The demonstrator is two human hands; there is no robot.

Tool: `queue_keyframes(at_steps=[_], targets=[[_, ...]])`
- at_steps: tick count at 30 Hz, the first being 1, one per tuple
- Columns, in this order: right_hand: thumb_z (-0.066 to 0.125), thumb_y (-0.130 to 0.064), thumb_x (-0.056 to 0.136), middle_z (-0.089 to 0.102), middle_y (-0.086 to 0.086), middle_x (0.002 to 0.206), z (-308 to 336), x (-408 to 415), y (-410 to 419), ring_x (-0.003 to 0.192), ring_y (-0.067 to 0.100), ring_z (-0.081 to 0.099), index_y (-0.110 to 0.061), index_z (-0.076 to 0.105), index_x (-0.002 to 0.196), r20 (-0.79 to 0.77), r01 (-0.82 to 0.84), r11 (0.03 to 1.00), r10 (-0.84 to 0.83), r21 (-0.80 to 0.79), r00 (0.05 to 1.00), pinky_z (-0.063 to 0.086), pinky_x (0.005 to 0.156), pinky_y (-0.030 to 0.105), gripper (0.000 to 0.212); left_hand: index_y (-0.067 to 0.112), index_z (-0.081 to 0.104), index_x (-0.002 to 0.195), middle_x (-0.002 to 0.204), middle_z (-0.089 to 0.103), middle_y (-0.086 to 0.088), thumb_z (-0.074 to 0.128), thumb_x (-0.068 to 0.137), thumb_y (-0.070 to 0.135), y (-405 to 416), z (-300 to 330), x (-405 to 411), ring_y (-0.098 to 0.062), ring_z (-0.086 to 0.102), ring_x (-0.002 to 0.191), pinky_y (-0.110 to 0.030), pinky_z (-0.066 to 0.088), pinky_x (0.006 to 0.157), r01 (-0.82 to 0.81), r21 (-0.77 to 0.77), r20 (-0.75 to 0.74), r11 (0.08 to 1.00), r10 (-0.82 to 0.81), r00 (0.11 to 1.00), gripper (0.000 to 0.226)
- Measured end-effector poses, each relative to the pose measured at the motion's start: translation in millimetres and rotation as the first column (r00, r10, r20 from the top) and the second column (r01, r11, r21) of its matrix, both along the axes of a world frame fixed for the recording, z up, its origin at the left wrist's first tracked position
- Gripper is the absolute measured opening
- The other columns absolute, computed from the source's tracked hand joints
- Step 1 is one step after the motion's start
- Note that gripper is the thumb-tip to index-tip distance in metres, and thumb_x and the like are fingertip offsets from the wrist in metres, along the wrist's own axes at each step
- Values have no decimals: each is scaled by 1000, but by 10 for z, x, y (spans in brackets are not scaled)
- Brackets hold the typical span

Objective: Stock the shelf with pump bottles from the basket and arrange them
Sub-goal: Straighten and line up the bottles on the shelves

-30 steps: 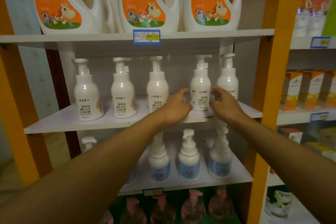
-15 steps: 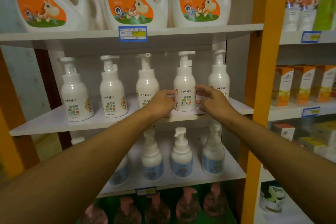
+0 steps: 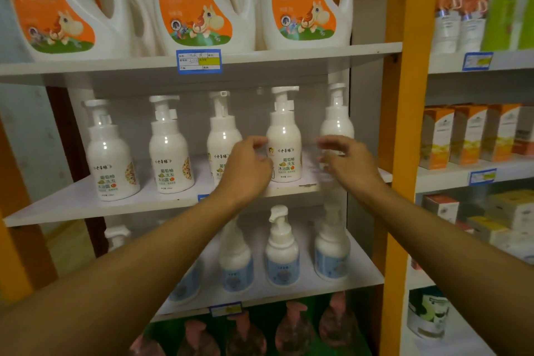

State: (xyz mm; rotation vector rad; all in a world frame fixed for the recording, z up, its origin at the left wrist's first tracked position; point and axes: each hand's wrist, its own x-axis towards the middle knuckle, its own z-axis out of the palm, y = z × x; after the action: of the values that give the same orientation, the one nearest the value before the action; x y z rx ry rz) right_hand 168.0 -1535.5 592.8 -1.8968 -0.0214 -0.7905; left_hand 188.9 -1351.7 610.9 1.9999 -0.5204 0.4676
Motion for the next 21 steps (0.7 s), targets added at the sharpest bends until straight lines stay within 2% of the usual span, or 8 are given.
queue_keyframes(at_steps=[2, 3, 5, 7, 10, 13, 17, 21], targets=[[54, -18, 93, 59, 2, 119, 25, -61, -167, 107, 21, 59, -21, 59, 116, 74, 109, 994, -111, 29, 991, 55, 87, 38, 24, 20, 53, 119, 116, 61, 4, 48, 91, 7, -113, 8, -136, -14, 60, 104, -25, 51, 88, 140, -16, 106, 990, -137, 985, 32], [54, -19, 93, 59, 3, 117, 28, -85, -256, 106, 19, 58, -18, 58, 117, 88, 135, 990, -137, 26, 987, 55, 80, 31, 25, 21, 54, 118, 114, 63, 4, 48, 91, 5, -200, -3, -181, -13, 60, 102, -25, 52, 88, 235, 37, 95, 971, -238, 967, 32], [53, -16, 93, 55, 3, 120, 30, -94, -413, 108, 17, 55, -16, 51, 125, 70, 159, 987, -160, 9, 985, 48, 70, 19, 32, 20, 47, 128, 127, 57, 1, 47, 90, 3, -441, -36, -201, -15, 56, 112, -32, 49, 96, 343, 198, 5, 918, -351, 937, 42], [51, -11, 93, 49, 5, 135, 33, -45, -504, 119, 21, 50, -17, 41, 136, -4, 150, 988, -150, -21, 989, 47, 80, 24, 44, 15, 36, 138, 139, 47, -6, 47, 89, 3, -704, -33, -148, -22, 50, 123, -33, 44, 101, 322, 300, -60, 898, -320, 946, 52], [51, -9, 92, 39, 6, 148, 52, 39, -518, 133, 27, 41, -19, 31, 144, -147, 79, 993, -91, -87, 985, 42, 100, 41, 57, 7, 46, 123, 121, 58, -13, 49, 88, 6, -1000, -24, 77, -27, 58, 106, -30, 46, 81, 211, 322, -84, 923, -195, 977, 35], [55, -9, 90, 50, 5, 140, 12, 65, -523, 128, 26, 47, -21, 39, 140, -176, -9, 991, -15, -133, 984, 43, 100, 42, 54, 4, 52, 114, 110, 63, -10, 49, 90, 11, -1092, -44, 237, -25, 60, 94, -34, 50, 79, 156, 320, -151, 934, -113, 982, 25], [51, -3, 90, 50, 4, 140, -16, 3, -579, 129, 24, 46, -23, 39, 140, -138, -40, 993, 25, -110, 990, 43, 101, 42, 55, 9, 50, 125, 123, 61, -11, 46, 91, 11, -1069, -94, 237, -28, 59, 110, -42, 49, 96, 180, 300, -148, 937, -141, 979, 34], [48, -3, 92, 49, 3, 141, -42, -14, -610, 130, 22, 45, -25, 37, 141, -131, -72, 991, 57, -112, 990, 42, 100, 38, 55, 11, 52, 125, 124, 62, -9, 45, 90, 11, -1051, -128, 255, -28, 60, 110, -45, 49, 97, 167, 242, -150, 956, -133, 980, 36]])
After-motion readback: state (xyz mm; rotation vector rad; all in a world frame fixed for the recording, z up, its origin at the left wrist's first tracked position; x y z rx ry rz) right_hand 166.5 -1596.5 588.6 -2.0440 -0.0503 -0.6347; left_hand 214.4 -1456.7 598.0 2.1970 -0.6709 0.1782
